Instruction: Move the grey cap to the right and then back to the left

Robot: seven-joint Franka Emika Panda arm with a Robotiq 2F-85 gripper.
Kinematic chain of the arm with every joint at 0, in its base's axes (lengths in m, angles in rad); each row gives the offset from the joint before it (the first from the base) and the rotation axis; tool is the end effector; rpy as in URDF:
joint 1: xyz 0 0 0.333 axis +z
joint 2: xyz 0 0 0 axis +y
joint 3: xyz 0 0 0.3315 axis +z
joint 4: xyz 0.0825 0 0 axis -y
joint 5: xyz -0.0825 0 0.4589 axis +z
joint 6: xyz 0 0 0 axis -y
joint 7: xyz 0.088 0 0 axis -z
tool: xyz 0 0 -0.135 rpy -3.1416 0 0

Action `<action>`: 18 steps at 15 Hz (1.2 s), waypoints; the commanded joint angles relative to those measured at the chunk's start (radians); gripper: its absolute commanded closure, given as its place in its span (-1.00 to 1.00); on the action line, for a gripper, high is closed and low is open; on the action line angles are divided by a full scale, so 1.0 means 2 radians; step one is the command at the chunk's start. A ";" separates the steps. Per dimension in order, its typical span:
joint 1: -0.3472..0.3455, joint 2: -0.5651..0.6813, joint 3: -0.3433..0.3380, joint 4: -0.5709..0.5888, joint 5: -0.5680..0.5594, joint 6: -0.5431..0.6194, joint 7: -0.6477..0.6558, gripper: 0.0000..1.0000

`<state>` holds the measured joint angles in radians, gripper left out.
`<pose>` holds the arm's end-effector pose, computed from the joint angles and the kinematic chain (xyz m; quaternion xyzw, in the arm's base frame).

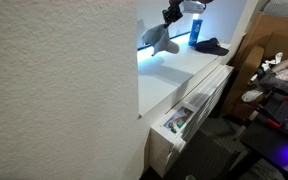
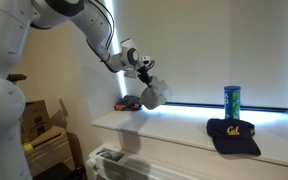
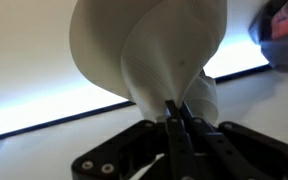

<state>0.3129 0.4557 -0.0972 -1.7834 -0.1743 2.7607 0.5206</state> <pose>0.7540 0.1773 0.3024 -0.9616 0.0669 -0.2651 0.0257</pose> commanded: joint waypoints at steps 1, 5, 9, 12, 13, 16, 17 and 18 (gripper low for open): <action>-0.028 -0.068 0.069 -0.097 0.045 0.000 -0.098 0.98; -0.060 -0.112 0.141 -0.156 0.128 -0.013 -0.210 0.98; -0.081 -0.115 0.166 -0.195 0.190 0.089 -0.277 0.98; -0.137 -0.085 0.237 -0.201 0.313 0.216 -0.383 0.98; -0.169 -0.067 0.279 -0.197 0.340 0.250 -0.415 0.98; -0.256 -0.018 0.376 -0.186 0.328 0.294 -0.437 0.98; -0.275 -0.003 0.394 -0.187 0.315 0.302 -0.434 0.98; -0.287 0.009 0.403 -0.189 0.307 0.308 -0.431 0.98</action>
<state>-0.1564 0.3890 0.6119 -2.1739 0.4761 3.3212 -0.3164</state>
